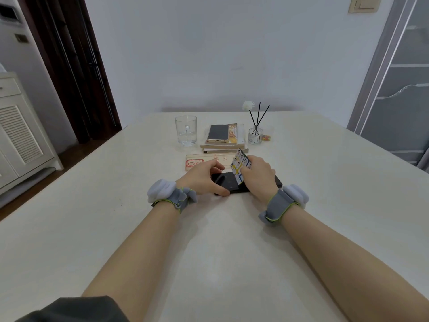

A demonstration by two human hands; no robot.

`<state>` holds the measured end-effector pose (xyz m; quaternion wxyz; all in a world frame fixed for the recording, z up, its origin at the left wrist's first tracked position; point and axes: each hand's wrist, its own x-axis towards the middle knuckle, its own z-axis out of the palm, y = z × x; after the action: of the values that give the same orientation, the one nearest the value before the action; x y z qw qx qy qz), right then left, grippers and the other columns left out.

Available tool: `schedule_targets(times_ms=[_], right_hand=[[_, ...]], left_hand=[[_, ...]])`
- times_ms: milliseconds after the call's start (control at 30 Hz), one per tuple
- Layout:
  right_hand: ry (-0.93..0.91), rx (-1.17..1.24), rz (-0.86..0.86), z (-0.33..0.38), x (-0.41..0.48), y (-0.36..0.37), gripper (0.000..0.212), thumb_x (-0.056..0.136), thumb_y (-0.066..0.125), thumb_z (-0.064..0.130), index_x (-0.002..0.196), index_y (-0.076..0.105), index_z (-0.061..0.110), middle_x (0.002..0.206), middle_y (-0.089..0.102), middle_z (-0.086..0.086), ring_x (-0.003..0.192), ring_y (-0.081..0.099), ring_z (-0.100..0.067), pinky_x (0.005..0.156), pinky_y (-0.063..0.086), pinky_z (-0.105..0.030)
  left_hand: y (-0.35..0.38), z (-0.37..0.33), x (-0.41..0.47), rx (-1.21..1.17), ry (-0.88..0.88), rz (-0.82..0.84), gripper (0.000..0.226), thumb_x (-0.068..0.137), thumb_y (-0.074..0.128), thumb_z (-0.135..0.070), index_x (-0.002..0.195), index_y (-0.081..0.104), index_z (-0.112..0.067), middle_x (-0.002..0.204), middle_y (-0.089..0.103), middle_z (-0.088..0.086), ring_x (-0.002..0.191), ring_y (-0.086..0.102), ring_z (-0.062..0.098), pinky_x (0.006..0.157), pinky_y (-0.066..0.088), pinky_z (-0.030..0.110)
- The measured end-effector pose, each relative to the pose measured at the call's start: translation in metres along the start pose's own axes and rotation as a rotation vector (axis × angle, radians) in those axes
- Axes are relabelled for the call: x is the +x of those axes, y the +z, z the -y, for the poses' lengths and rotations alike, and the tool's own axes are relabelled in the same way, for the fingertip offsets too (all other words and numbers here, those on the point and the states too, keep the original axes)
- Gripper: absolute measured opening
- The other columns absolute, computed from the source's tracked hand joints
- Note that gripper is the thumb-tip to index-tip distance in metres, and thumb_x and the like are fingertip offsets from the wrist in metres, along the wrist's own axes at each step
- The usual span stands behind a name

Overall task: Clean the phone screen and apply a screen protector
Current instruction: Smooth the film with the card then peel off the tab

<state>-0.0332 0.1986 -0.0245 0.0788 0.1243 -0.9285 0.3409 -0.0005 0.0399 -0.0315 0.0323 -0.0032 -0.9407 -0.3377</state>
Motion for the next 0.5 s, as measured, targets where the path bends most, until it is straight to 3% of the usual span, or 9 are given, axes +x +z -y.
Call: schedule_targets(times_ms=[300, 500], right_hand=[[-0.055, 0.001, 0.038, 0.003, -0.001, 0.006, 0.029, 0.092, 0.042, 0.017, 0.117, 0.056, 0.017, 0.121, 0.063, -0.009, 0.111, 0.054, -0.034, 0.096, 0.034, -0.042], [0.076, 0.025, -0.1, -0.018, 0.001, -0.011, 0.02, 0.09, 0.042, 0.018, 0.104, 0.056, 0.013, 0.109, 0.065, -0.011, 0.102, 0.054, -0.035, 0.091, 0.032, -0.039]], left_hand=[[0.0, 0.0, 0.001, 0.003, 0.001, -0.005, 0.069, 0.061, 0.085, -0.031, 0.122, 0.052, -0.023, 0.123, 0.058, -0.002, 0.111, 0.052, 0.012, 0.088, 0.036, 0.021], [0.0, 0.002, 0.001, -0.011, -0.006, -0.003, 0.067, 0.061, 0.084, -0.032, 0.12, 0.052, -0.025, 0.121, 0.057, -0.004, 0.111, 0.051, 0.011, 0.087, 0.035, 0.02]])
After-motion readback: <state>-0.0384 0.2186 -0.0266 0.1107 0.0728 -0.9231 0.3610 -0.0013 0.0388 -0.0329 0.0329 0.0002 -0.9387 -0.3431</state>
